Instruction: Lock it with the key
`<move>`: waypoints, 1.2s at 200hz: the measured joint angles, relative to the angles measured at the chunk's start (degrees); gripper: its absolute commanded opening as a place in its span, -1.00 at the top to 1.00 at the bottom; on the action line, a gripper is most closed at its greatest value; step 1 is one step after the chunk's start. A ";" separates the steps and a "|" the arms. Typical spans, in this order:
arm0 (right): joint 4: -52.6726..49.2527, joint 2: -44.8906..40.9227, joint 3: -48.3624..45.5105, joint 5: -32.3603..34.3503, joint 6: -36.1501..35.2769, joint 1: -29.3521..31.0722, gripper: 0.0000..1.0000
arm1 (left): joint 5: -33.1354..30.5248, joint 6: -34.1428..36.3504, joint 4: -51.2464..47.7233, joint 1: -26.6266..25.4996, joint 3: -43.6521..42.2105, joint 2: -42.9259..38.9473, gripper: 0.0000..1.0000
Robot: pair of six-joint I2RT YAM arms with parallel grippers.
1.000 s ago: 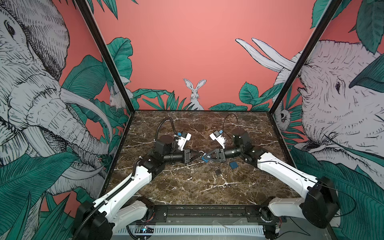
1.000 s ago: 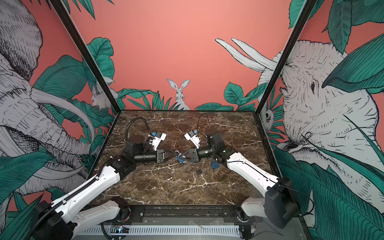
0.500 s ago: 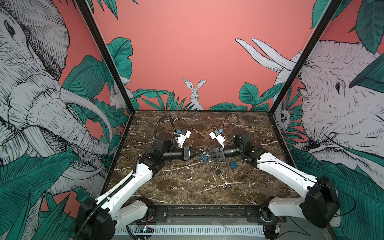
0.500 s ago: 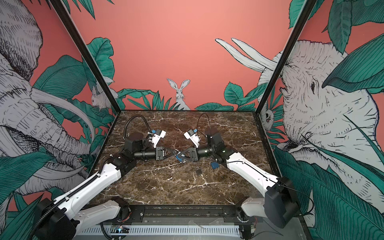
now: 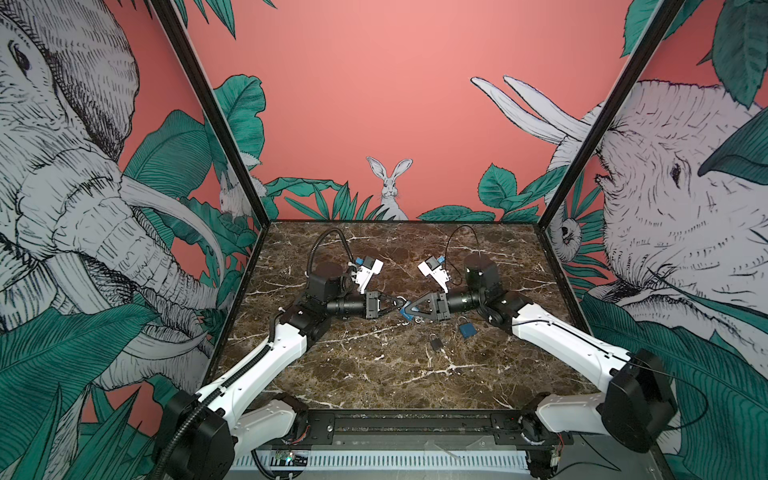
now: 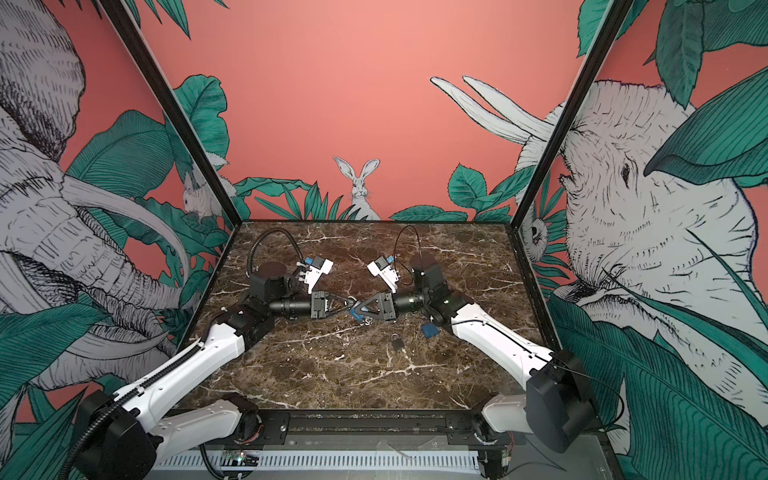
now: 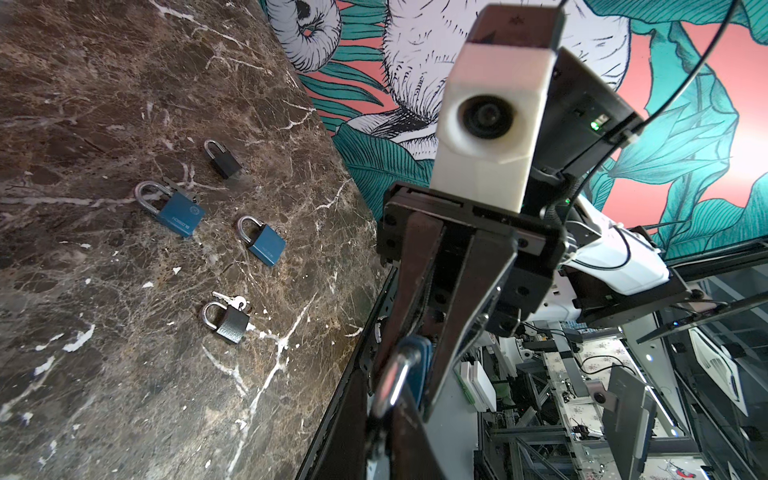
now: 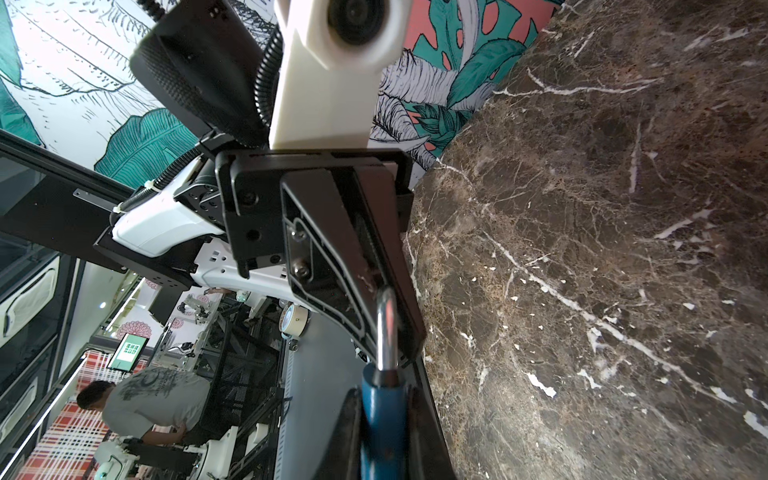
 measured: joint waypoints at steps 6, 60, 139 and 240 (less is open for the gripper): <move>0.17 0.09 -0.02 -0.13 0.04 0.00 1.00 | 0.00 0.00 0.02 0.02 -0.07 -0.07 1.00; 2.25 0.13 -1.46 1.07 0.85 0.33 0.25 | -1.84 -0.61 0.92 0.39 -0.70 -1.66 1.00; 9.18 -1.70 -7.52 2.16 5.11 0.09 0.22 | -4.90 -1.51 0.31 4.35 -1.53 -5.62 1.00; 9.64 -2.40 -5.20 3.41 5.25 -0.42 0.08 | -4.70 -1.53 -0.22 4.46 -1.51 -6.38 1.00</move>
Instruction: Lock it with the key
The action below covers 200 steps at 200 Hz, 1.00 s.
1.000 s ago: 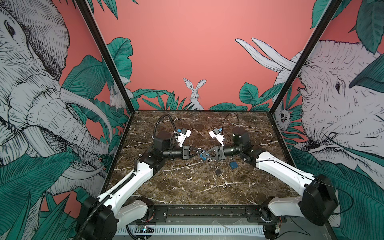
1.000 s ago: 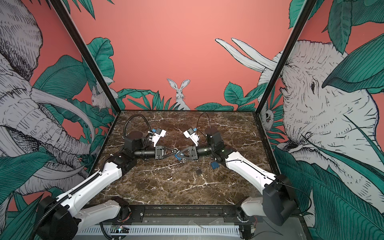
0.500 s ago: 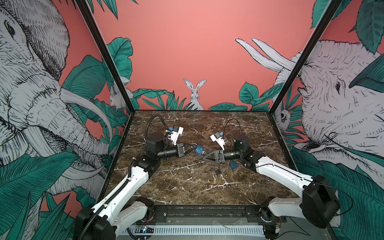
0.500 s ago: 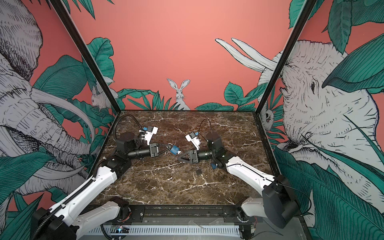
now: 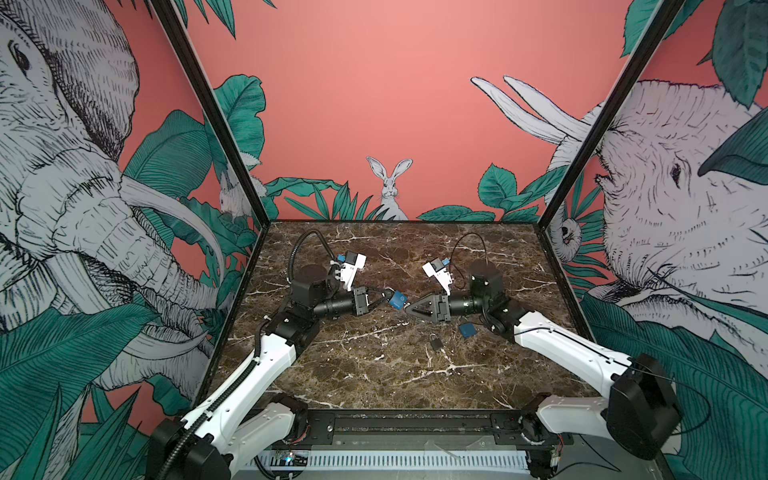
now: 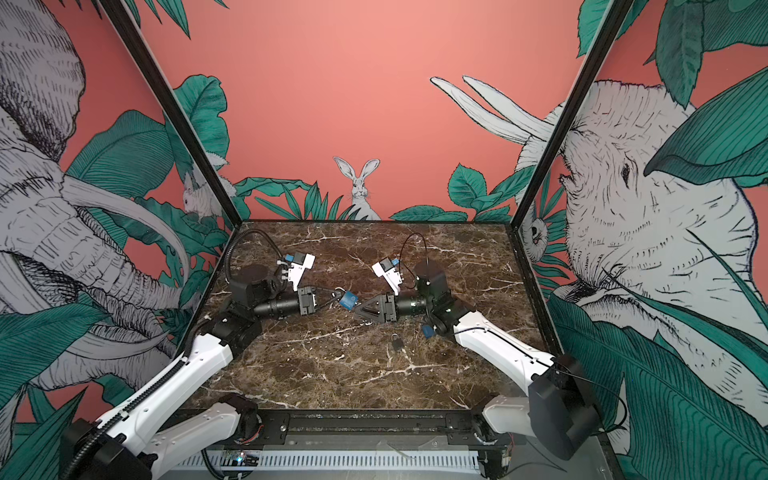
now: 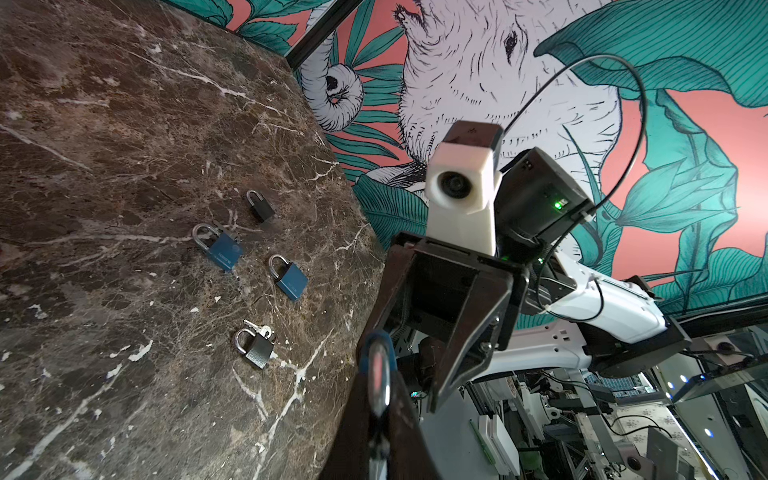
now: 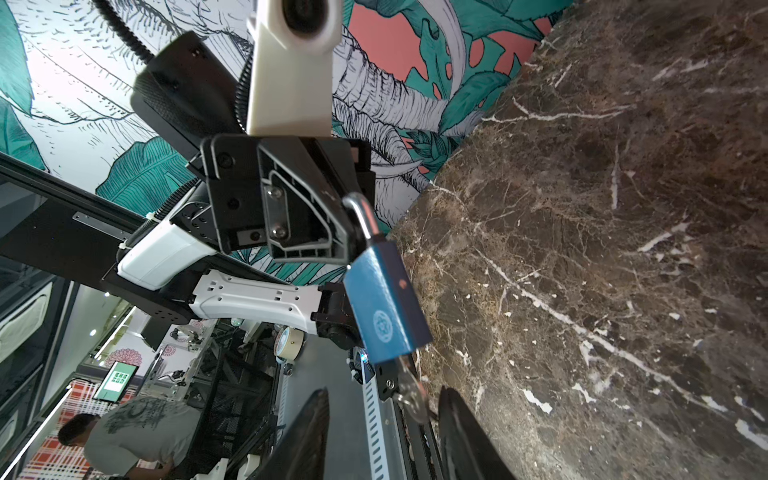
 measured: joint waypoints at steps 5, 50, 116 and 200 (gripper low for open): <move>0.04 0.00 0.13 0.00 -0.11 -0.02 0.08 | 0.00 0.00 0.00 0.00 0.00 0.00 1.00; -0.68 -0.02 0.52 0.33 -0.79 -0.24 0.41 | 0.02 0.00 -0.02 0.00 0.00 0.00 1.00; 0.50 0.68 0.52 0.13 0.57 -0.28 0.45 | -0.20 -0.42 0.02 0.00 0.00 -0.02 1.00; 1.44 1.84 0.52 0.11 1.40 -0.17 0.65 | -0.61 -1.31 0.33 0.00 0.00 -0.02 1.00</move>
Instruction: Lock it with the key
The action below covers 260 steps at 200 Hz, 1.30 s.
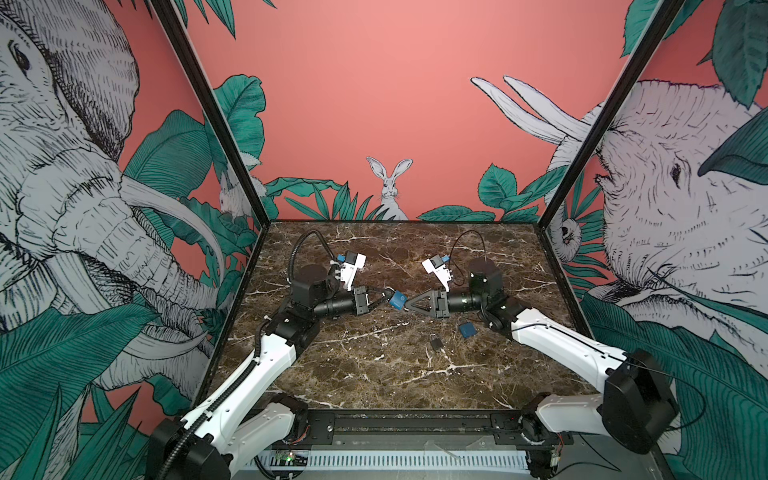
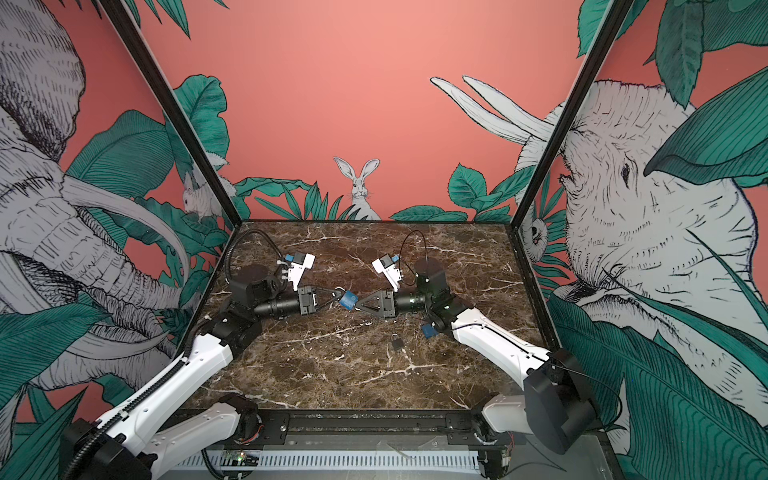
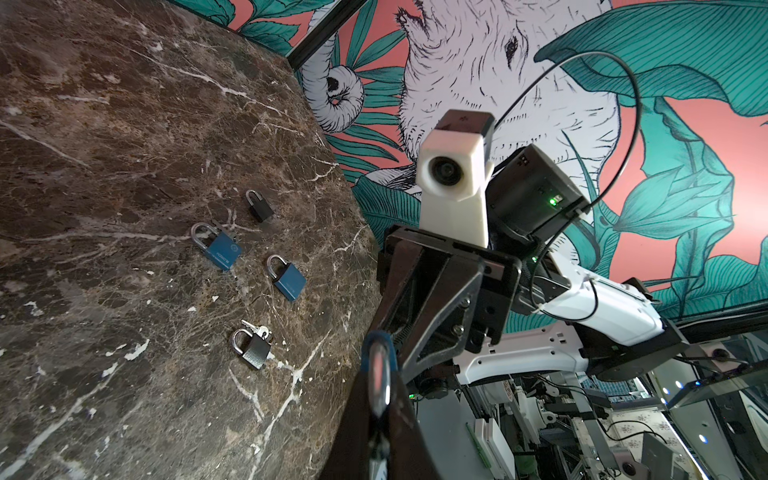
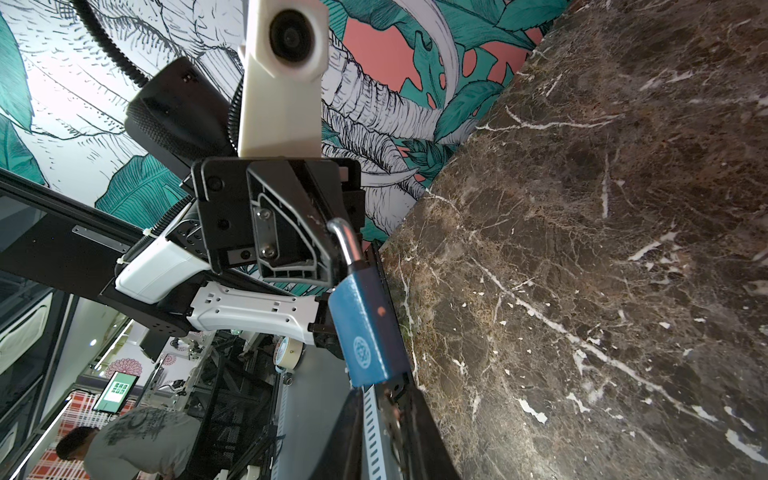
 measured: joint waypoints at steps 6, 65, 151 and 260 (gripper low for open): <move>0.02 0.02 0.00 0.00 0.00 0.00 0.66 | -0.09 -0.13 0.04 0.00 0.00 0.00 1.00; 0.17 0.13 -0.04 0.09 0.22 0.04 0.83 | -1.60 -0.59 0.68 -0.02 0.00 -0.20 1.00; 5.53 0.13 -2.01 -0.57 1.68 0.33 1.00 | -2.23 -1.51 0.83 1.14 -0.85 -1.57 1.00; 1.51 -2.82 -6.36 1.07 1.05 -2.69 1.00 | -1.57 -2.60 1.70 6.91 -1.29 -3.08 1.00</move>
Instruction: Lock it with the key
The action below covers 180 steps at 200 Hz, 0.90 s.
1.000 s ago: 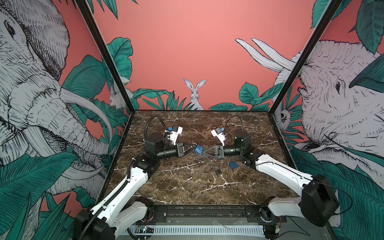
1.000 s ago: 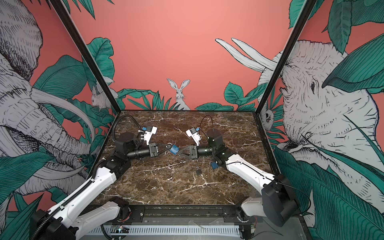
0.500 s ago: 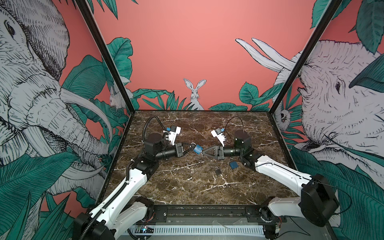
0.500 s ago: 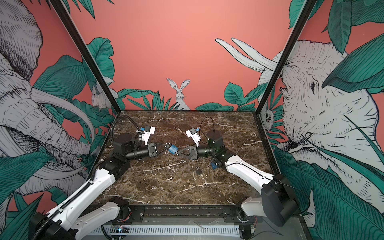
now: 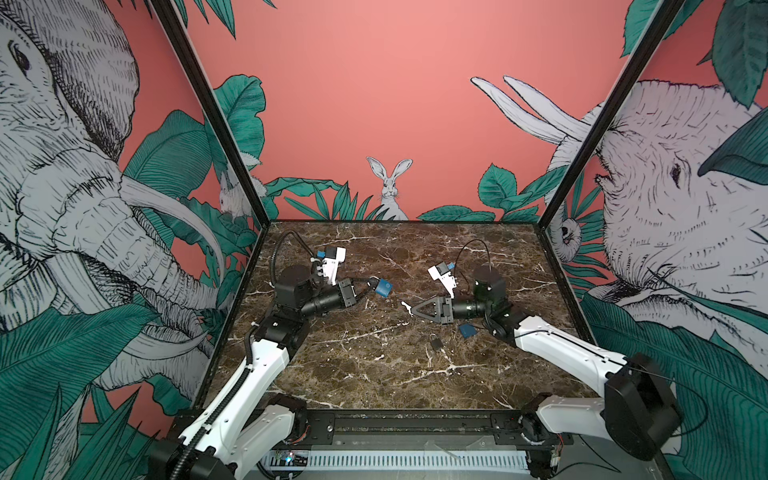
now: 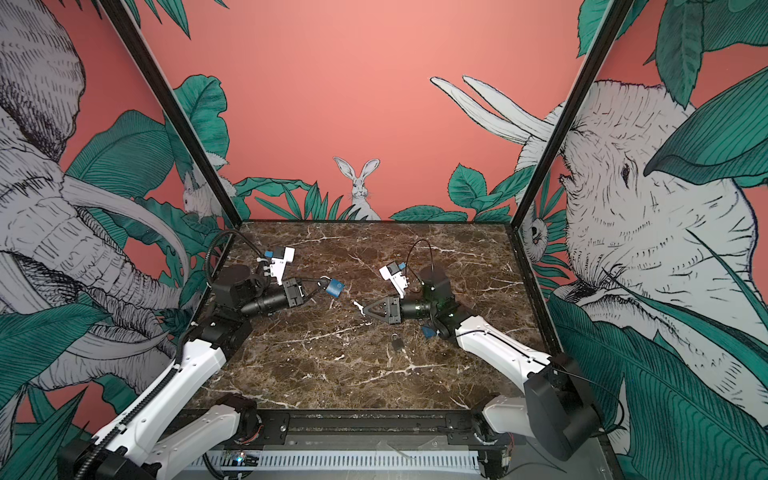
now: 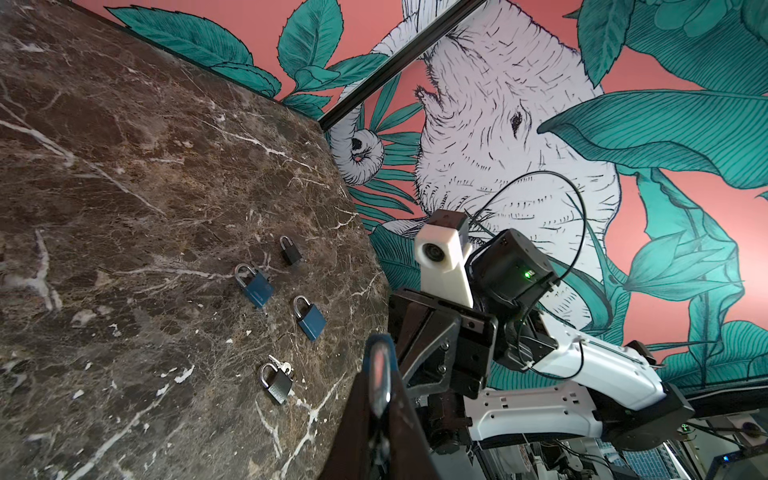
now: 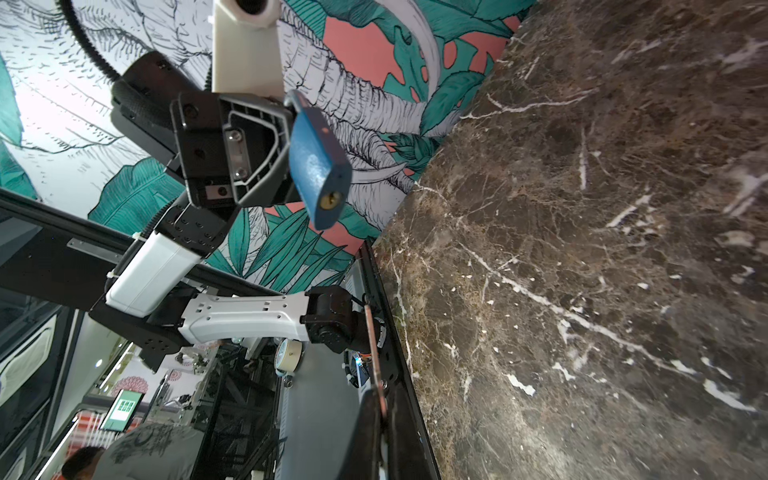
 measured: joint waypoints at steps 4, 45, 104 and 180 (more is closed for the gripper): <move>-0.85 -0.35 0.02 0.61 -0.48 -0.15 1.00 | -0.13 0.37 -0.37 0.00 0.02 0.00 1.00; -12.02 -2.21 1.66 9.35 -6.97 -0.70 1.00 | -1.22 5.60 -8.37 0.00 1.05 3.17 1.00; -18.71 -1.07 2.05 21.14 -10.58 -0.70 1.00 | -1.99 11.45 -14.95 -4.31 3.17 17.44 1.00; -17.55 1.79 1.95 32.46 -9.88 -0.70 1.00 | -3.04 15.87 -15.89 -10.21 13.49 39.89 1.00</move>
